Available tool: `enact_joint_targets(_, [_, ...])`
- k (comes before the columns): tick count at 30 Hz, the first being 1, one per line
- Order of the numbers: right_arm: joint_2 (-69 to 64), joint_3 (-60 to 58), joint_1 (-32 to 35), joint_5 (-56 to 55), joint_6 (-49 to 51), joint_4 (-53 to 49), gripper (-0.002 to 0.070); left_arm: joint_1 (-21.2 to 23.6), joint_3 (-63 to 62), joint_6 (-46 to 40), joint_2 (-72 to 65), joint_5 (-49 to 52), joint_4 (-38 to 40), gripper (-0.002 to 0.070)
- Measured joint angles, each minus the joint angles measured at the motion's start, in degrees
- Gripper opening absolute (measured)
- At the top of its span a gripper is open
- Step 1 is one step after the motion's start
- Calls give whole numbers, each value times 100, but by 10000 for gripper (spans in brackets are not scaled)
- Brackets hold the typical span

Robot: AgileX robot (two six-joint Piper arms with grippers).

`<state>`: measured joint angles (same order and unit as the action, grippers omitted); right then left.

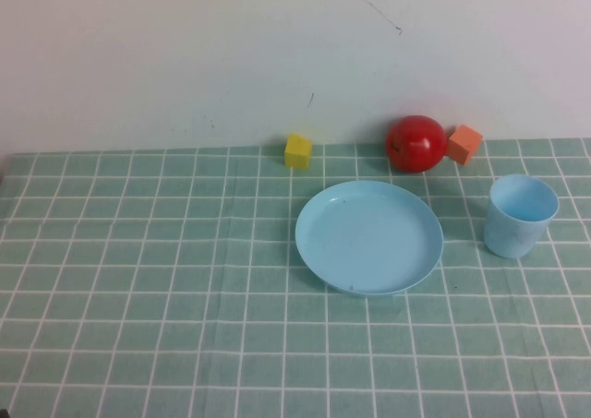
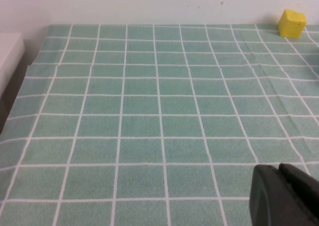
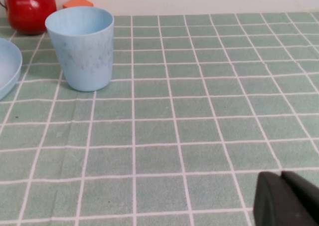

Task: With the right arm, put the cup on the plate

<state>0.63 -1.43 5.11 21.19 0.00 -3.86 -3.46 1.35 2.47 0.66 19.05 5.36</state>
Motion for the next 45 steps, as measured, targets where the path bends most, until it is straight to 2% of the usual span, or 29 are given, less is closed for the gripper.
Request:
enact_joint_targets(37, [0,0,0,-41,0,-102,-3,0,0,0,0,0,0,-4])
enact_joint_targets(40, [0,-23,0,-362,0,-128,-3,0,0,0,0,0,0,-4])
enact_joint_targets(45, [0,-23,0,-2045,-37,-137,-3,0,0,0,0,0,0,-4])
